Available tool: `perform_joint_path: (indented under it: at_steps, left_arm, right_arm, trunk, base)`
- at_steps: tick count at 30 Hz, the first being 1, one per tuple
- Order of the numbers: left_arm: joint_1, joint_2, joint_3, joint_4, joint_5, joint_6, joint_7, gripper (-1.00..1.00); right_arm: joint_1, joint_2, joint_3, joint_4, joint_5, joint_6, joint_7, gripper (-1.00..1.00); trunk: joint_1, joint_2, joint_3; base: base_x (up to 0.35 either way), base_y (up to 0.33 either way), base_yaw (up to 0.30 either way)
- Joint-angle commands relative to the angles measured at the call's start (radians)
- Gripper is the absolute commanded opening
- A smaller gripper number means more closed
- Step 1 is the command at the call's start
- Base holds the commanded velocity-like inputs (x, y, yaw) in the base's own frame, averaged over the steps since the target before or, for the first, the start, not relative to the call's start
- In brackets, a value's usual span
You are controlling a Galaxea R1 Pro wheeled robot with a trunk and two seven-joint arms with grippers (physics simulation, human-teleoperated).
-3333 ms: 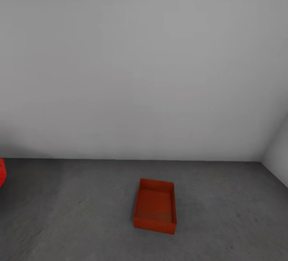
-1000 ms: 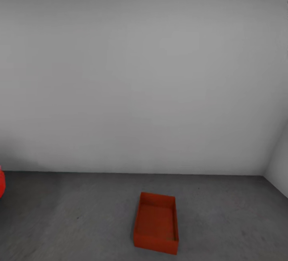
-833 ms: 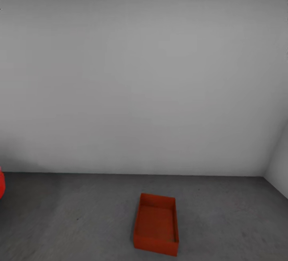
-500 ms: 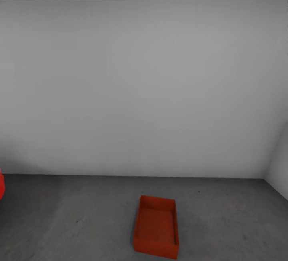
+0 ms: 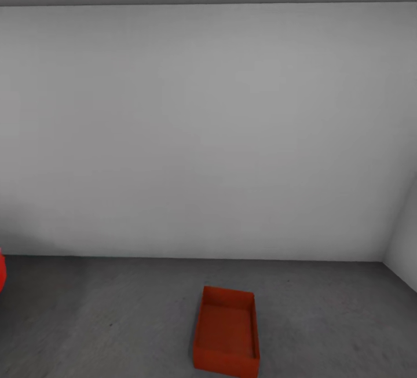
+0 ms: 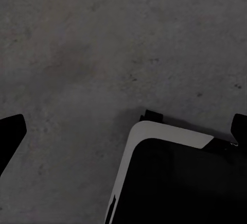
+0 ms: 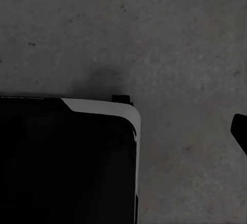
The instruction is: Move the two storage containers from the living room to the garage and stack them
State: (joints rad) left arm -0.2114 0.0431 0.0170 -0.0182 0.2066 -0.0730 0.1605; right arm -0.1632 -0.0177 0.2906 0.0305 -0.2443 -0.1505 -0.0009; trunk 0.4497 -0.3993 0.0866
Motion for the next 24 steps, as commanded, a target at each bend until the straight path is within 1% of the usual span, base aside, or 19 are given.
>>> perform_joint_path:
  at_steps: [1, 12, 24]
  left_arm:
    - [0.0, 0.0, 0.001, 0.001, 0.005, -0.004, 0.001, 1.0]
    - [0.0, 0.0, 0.001, 0.001, 0.006, -0.004, 0.001, 1.0]
    - [0.0, 0.0, 0.001, 0.001, 0.006, -0.004, 0.001, 1.0]
  right_arm:
    - [-0.001, 0.0, 0.009, 0.003, -0.009, -0.001, -0.001, 1.0]
    - [-0.001, 0.002, 0.009, 0.003, -0.009, 0.004, 0.001, 1.0]
    - [-0.001, -0.003, 0.014, 0.002, -0.006, 0.023, 0.002, 1.0]
  trunk:
    - [0.0, -0.001, 0.0]
    - [0.0, -0.001, 0.0]
    - [0.0, -0.001, 0.0]
  base:
    - [0.0, 0.0, 0.0]
    - [0.0, 0.0, 0.0]
    - [0.0, 0.0, 0.0]
